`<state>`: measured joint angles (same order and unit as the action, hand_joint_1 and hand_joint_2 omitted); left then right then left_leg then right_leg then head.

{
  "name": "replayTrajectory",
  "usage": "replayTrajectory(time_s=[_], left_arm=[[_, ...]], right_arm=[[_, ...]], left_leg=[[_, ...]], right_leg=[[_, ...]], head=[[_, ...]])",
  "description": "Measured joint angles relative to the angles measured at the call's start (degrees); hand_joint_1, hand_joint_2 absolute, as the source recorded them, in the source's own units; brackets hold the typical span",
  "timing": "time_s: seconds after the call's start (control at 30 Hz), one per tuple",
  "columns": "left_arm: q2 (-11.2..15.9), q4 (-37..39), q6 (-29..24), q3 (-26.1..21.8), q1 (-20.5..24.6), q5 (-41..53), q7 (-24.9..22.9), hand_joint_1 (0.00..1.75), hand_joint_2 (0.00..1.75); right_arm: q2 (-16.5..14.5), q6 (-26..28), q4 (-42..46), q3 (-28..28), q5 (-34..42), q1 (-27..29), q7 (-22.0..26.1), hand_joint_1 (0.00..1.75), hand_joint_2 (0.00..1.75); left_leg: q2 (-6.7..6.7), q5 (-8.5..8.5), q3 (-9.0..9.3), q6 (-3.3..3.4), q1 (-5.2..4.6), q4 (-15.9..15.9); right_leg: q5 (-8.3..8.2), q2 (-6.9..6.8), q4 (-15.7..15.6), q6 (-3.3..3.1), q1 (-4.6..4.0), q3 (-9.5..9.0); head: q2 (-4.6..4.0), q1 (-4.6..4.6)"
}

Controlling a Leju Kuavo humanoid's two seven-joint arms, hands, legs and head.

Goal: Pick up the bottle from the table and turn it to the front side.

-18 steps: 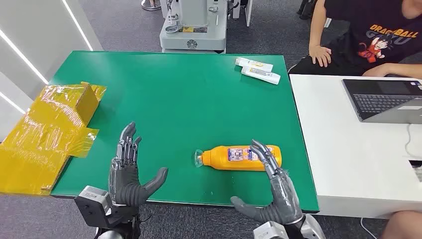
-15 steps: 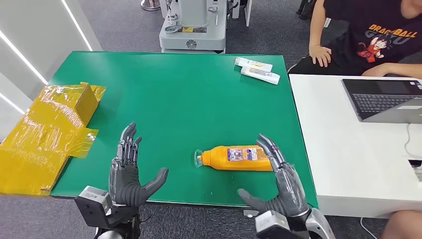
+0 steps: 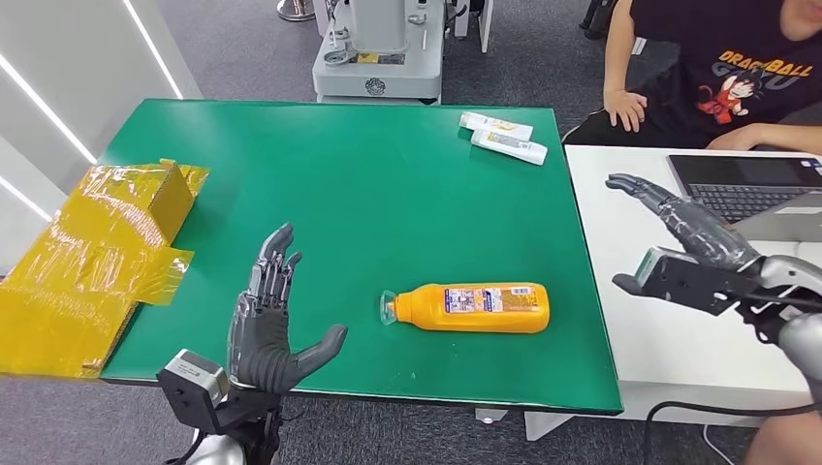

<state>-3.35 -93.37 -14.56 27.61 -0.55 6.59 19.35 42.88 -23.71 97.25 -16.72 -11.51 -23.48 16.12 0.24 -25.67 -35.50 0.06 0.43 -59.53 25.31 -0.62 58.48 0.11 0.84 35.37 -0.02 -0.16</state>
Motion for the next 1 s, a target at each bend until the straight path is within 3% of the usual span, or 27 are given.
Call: replayTrajectory(time_s=[0.13,0.23,0.37,0.47,0.67,1.0], left_arm=[[-0.04,0.01,0.24,0.0,0.25,-0.18,0.01,0.0,1.75],[-0.03,0.11,0.25,0.02,0.93,-0.63,0.02,0.0,1.75],[-0.02,0.15,-0.28,0.02,1.38,-1.01,0.06,0.0,1.75],[-0.02,0.15,-0.48,0.02,1.68,-1.16,0.04,0.0,1.75],[0.05,0.16,-0.6,0.0,1.84,-1.51,-0.08,0.0,1.75],[0.33,0.62,-0.49,0.02,2.04,-2.41,-0.08,0.0,1.75]], right_arm=[[1.75,-4.29,-2.76,-2.85,2.96,-6.1,-1.22,0.0,1.75],[0.79,-10.52,-9.31,-9.62,4.8,-17.81,-2.17,0.0,1.75],[-5.34,-13.56,-20.51,-21.36,6.17,-32.04,-1.99,0.0,1.75],[-10.82,-14.1,-27.34,-29.47,7.64,-37.7,-1.88,0.0,1.75],[-17.8,-12.17,-35.81,-40.04,9.21,-40.83,-0.93,0.0,1.75],[-22.99,-9.68,-45.48,-48.93,9.35,-39.19,1.42,0.0,1.75]], left_leg=[[0.2,-0.02,-0.08,-0.02,-0.02,0.09],[0.45,0.0,-0.07,-0.04,-0.02,0.13],[0.53,0.1,0.08,-0.18,0.09,0.13],[0.33,0.22,0.1,-0.3,0.16,0.13],[0.13,0.24,0.05,-0.33,0.19,0.15],[0.1,0.22,0.01,-0.32,0.18,0.14]], right_leg=[[0.0,0.2,0.08,-0.01,0.0,0.08],[-0.05,0.42,0.12,-0.07,0.0,0.15],[-0.13,0.49,0.14,-0.19,-0.1,0.13],[-0.13,0.34,0.16,-0.22,-0.14,0.12],[-0.08,0.18,0.17,-0.28,-0.19,0.13],[-0.07,0.15,0.11,-0.27,-0.17,0.13]], head=[[0.01,0.01],[0.0,-0.01],[0.0,-0.03],[0.0,-0.03],[0.0,-0.02],[0.0,-0.01]])
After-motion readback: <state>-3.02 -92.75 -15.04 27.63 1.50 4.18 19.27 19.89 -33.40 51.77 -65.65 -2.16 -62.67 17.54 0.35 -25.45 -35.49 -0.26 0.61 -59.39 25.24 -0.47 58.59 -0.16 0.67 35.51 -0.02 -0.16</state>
